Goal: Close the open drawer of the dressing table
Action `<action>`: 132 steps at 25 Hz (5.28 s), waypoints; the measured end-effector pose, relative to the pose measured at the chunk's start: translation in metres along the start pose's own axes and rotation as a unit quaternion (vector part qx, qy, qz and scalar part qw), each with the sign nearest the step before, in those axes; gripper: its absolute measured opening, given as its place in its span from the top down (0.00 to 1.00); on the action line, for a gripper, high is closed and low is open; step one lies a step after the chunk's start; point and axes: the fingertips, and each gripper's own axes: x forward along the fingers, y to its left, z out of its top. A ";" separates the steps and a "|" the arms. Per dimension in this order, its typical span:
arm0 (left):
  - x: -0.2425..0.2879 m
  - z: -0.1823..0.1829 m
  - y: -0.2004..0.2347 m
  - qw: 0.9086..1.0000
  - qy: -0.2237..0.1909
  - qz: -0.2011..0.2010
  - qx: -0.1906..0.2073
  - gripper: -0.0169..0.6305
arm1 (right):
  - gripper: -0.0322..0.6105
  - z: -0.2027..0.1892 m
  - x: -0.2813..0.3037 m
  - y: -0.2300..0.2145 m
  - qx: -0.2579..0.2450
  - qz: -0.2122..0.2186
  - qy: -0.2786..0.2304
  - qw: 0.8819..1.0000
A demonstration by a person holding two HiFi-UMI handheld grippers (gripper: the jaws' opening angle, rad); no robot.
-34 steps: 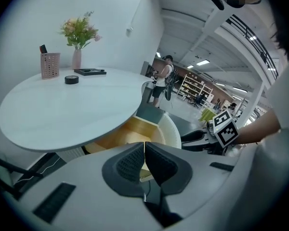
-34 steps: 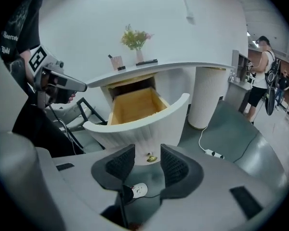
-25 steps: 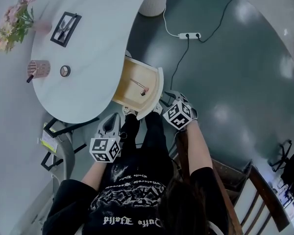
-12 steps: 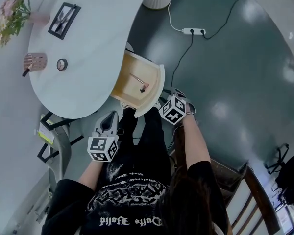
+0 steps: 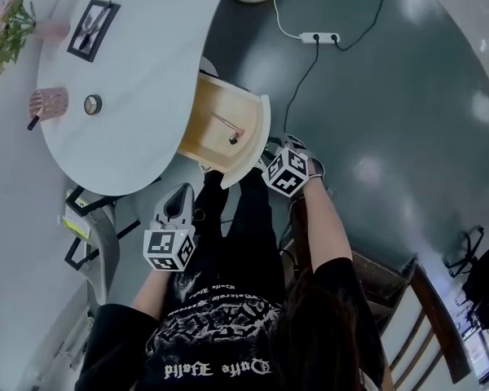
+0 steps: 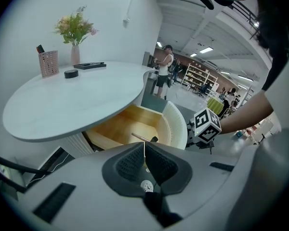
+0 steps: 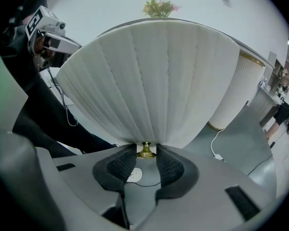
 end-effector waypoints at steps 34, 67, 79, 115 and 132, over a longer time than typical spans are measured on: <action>0.003 0.004 0.006 1.000 -0.012 0.015 -0.017 0.93 | 0.72 0.040 0.020 -0.003 0.010 0.004 -0.020 1.000; 0.015 0.003 0.026 0.999 -0.002 0.026 -0.034 0.93 | 0.72 0.103 0.054 -0.005 0.009 0.013 -0.037 0.999; 0.017 0.002 0.029 0.999 -0.001 0.028 -0.035 0.93 | 0.72 0.119 0.063 -0.005 0.011 0.011 -0.046 0.999; 0.015 -0.009 0.059 0.998 0.010 0.039 -0.053 0.93 | 0.72 0.187 0.100 -0.007 -0.001 0.007 -0.086 0.996; 0.016 -0.025 0.063 0.995 0.022 0.057 -0.074 0.93 | 0.72 0.203 0.110 -0.008 0.001 0.010 -0.120 0.993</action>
